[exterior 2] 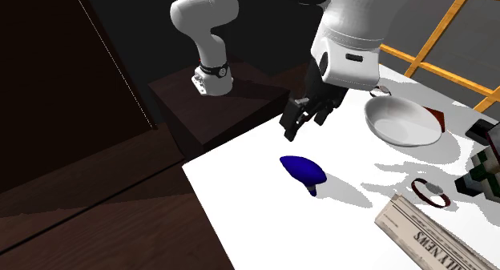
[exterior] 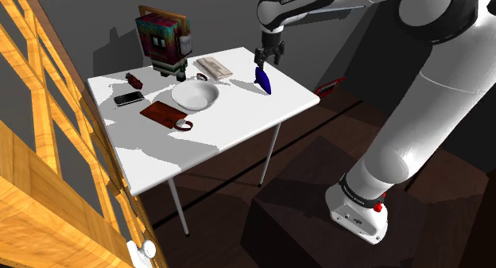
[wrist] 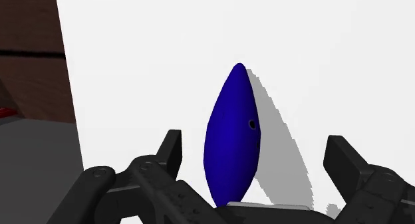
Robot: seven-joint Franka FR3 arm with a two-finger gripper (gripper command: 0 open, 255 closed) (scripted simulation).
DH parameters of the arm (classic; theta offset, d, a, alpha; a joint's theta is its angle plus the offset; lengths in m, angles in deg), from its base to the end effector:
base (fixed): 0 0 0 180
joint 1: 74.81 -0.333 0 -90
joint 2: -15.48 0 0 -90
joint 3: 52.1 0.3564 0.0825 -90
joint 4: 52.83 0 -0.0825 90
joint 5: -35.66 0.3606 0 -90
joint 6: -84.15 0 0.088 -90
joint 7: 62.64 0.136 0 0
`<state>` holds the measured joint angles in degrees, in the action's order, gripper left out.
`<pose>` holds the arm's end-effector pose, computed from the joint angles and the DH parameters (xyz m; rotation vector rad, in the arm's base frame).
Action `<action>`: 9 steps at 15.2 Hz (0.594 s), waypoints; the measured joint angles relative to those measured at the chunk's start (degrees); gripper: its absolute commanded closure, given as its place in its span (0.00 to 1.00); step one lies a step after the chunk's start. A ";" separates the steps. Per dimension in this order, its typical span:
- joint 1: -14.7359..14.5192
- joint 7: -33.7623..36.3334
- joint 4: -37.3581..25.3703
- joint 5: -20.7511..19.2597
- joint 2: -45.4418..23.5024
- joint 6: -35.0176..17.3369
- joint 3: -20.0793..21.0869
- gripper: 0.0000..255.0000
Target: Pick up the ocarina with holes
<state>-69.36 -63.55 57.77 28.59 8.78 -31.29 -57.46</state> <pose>0.5539 -0.1148 0.4474 3.0181 -0.1775 -0.0672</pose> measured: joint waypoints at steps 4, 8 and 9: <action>0.95 -0.11 -6.81 0.80 -8.67 -0.92 -0.62 0.00; 1.26 -0.04 -8.31 1.09 -12.20 -2.71 -0.70 0.00; 1.20 0.15 -7.91 1.08 -12.51 -3.39 -0.66 0.00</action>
<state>-68.17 -63.40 49.86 29.68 -3.73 -34.68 -58.12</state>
